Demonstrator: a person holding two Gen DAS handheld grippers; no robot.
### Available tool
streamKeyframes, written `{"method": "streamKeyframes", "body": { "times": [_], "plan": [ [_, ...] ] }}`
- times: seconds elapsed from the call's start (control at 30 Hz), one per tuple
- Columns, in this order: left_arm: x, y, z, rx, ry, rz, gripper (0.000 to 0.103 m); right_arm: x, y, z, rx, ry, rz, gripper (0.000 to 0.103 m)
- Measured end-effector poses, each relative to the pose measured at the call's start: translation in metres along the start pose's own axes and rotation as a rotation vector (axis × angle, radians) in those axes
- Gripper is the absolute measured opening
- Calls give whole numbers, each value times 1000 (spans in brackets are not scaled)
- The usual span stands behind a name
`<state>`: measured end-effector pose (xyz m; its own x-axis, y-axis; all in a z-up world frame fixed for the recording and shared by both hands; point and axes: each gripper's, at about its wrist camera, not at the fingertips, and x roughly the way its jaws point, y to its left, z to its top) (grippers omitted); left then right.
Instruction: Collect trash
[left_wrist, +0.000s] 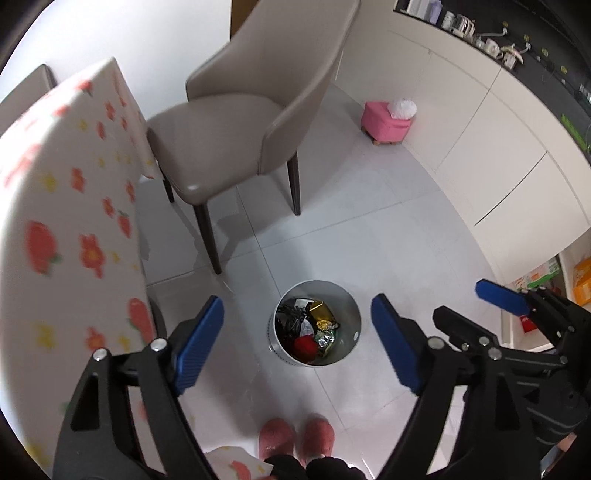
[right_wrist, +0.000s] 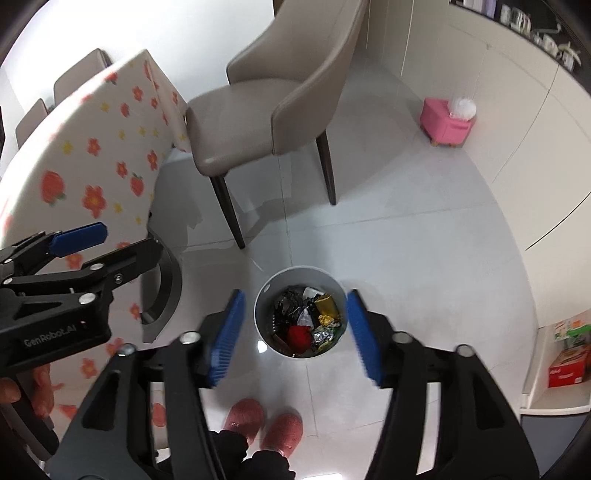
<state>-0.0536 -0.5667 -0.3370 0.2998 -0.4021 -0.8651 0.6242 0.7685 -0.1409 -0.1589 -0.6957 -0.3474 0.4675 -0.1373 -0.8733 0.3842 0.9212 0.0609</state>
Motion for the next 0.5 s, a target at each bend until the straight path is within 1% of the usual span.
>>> {"method": "streamKeyframes", "body": {
  "times": [0.1,0.13,0.17,0.23,0.33,0.4,0.5],
  "plan": [
    [-40,4,9,-16,-16,16,85,-40,11,16,-30,-18,6,63],
    [-53,6,10,-24,-24,23,86,-51,14,20,-41,-27,11,66],
    [-64,7,12,-33,-30,31,87,-62,18,24,-56,-38,13,71],
    [-89,14,13,-64,-44,58,88,-86,30,33,-94,-62,18,75],
    [-126,28,11,-122,-63,96,90,-114,50,43,-156,-76,52,82],
    [-152,41,6,-171,-86,124,90,-130,69,47,-207,-89,79,83],
    [-186,59,-6,-249,-103,157,90,-151,98,49,-285,-104,142,84]
  ]
}}
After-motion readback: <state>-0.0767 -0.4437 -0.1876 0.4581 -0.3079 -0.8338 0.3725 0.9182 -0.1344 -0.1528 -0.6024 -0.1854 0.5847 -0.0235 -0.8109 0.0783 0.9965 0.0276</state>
